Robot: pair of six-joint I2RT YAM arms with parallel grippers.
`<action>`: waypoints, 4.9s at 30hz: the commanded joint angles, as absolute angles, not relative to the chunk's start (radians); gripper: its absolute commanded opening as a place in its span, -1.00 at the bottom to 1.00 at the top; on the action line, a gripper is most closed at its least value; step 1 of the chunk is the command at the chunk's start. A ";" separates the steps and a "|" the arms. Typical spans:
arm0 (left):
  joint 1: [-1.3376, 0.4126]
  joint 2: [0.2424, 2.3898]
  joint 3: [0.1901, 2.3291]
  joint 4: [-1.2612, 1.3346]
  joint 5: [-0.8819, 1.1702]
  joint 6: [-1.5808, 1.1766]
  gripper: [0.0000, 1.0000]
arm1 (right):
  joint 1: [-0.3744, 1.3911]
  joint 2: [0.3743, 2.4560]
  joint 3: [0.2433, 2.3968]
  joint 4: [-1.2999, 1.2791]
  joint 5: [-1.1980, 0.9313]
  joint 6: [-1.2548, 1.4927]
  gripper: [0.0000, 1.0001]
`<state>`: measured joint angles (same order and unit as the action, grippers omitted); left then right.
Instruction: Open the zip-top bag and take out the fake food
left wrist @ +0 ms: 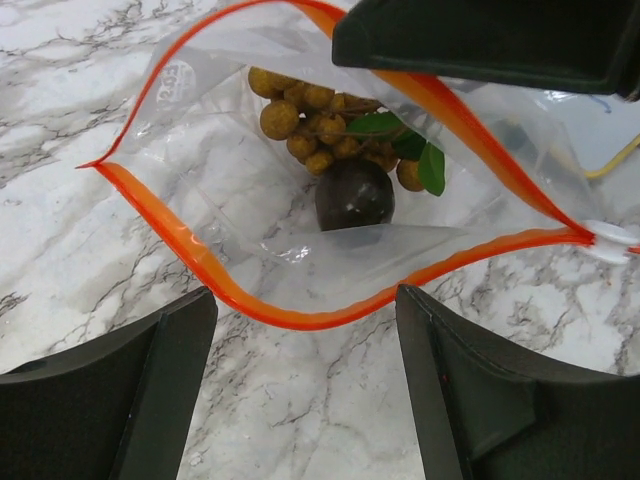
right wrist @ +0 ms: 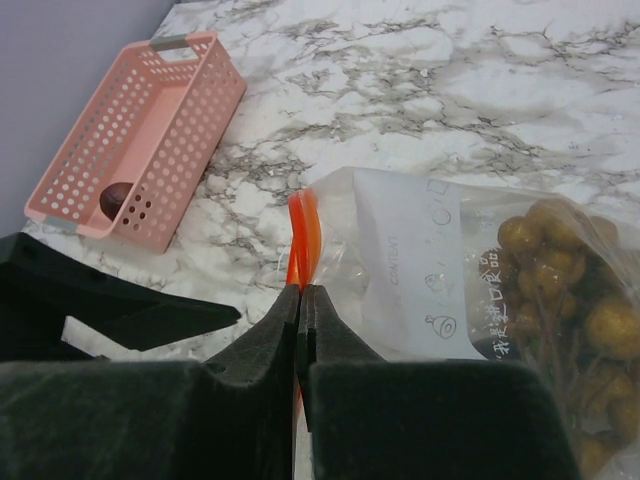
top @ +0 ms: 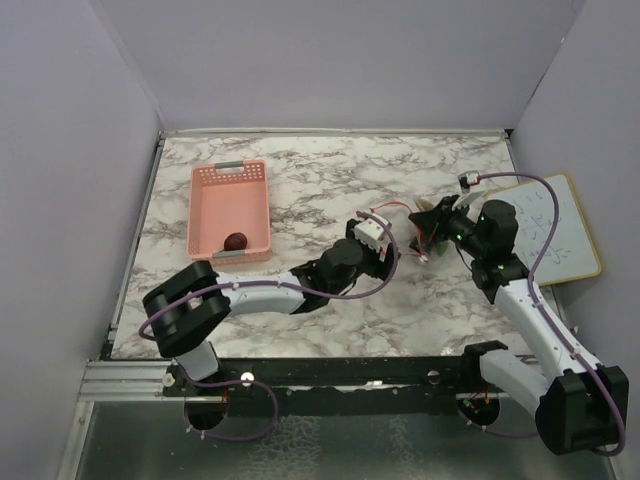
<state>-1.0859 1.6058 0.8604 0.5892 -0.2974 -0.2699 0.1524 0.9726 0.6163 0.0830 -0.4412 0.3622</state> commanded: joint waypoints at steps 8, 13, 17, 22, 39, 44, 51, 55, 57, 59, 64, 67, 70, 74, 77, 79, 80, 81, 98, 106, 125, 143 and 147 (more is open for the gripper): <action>-1.063 1.814 1.009 0.721 -0.228 -0.183 0.42 | 0.156 0.897 0.603 0.046 -0.459 0.290 -0.98; -1.048 1.841 1.043 0.718 -0.205 -0.176 0.49 | 0.156 0.901 0.615 0.029 -0.462 0.282 -0.98; -1.037 1.872 1.073 0.733 -0.125 -0.190 0.43 | 0.156 0.903 0.604 0.036 -0.468 0.287 -0.98; -1.035 1.934 1.101 0.751 -0.066 -0.203 0.19 | 0.156 0.891 0.604 0.027 -0.470 0.290 -0.97; -1.027 2.122 1.193 0.846 0.087 -0.304 0.15 | 0.155 0.894 0.608 0.044 -0.510 0.322 -0.98; -1.028 2.164 1.184 0.884 0.028 -0.341 0.48 | 0.156 0.894 0.603 0.062 -0.531 0.337 -0.98; -1.028 2.226 1.224 0.925 0.014 -0.395 0.96 | 0.156 0.890 0.581 0.073 -0.556 0.356 -0.98; -1.037 2.290 1.264 0.938 0.003 -0.429 0.92 | 0.156 0.884 0.565 0.078 -0.565 0.369 -0.98; -1.048 2.323 1.278 0.949 -0.035 -0.451 0.86 | 0.156 0.889 0.555 0.083 -0.571 0.379 -0.98; -1.057 2.346 1.285 0.958 -0.105 -0.473 0.77 | 0.156 0.890 0.546 0.093 -0.586 0.390 -0.98; -1.074 2.409 1.349 0.915 -0.192 -0.482 0.50 | 0.156 0.884 0.521 0.113 -0.617 0.415 -0.98; -1.076 2.426 1.381 0.938 -0.196 -0.522 -0.02 | 0.156 0.880 0.512 0.117 -0.622 0.418 -0.98; -1.075 2.440 1.398 0.948 -0.181 -0.531 -0.35 | 0.156 0.877 0.514 0.115 -0.623 0.415 -0.98; -1.074 2.438 1.397 0.948 -0.169 -0.532 -0.73 | 0.156 0.870 0.524 0.095 -0.611 0.397 -0.98; -1.075 2.406 1.360 0.960 -0.172 -0.526 -1.00 | 0.155 0.864 0.537 0.059 -0.573 0.365 -0.98; -1.073 2.383 1.317 0.965 -0.173 -0.511 -1.00 | 0.156 0.862 0.549 0.036 -0.534 0.367 -0.97; -1.070 2.371 1.300 0.969 -0.174 -0.506 -1.00 | 0.155 0.862 0.554 0.029 -0.522 0.366 -0.98; -1.069 2.361 1.281 0.977 -0.174 -0.503 -1.00 | 0.156 0.860 0.560 0.026 -0.512 0.370 -0.97; -1.018 2.219 0.912 1.197 -0.186 -0.500 -0.55 | 0.155 0.941 0.586 0.058 -0.518 0.393 -0.46; -0.828 2.075 0.697 1.247 0.149 -0.459 -0.54 | 0.155 0.980 0.678 -0.002 -0.419 0.384 0.06; -0.816 1.918 0.610 1.144 0.159 -0.346 -0.54 | 0.155 1.275 0.538 0.093 -0.452 0.438 0.08; -0.820 1.925 0.584 1.242 0.166 -0.410 0.05 | 0.155 0.927 0.583 0.012 -0.304 0.416 -0.97; -0.850 1.980 0.590 1.391 0.205 -0.497 0.21 | 0.155 0.875 0.551 0.088 -0.358 0.458 -0.98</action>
<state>-0.8185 1.9347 0.5903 1.1980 0.1501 -0.4068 0.1543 0.9245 0.5468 0.0147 -0.3447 0.4335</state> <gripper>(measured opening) 0.565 0.016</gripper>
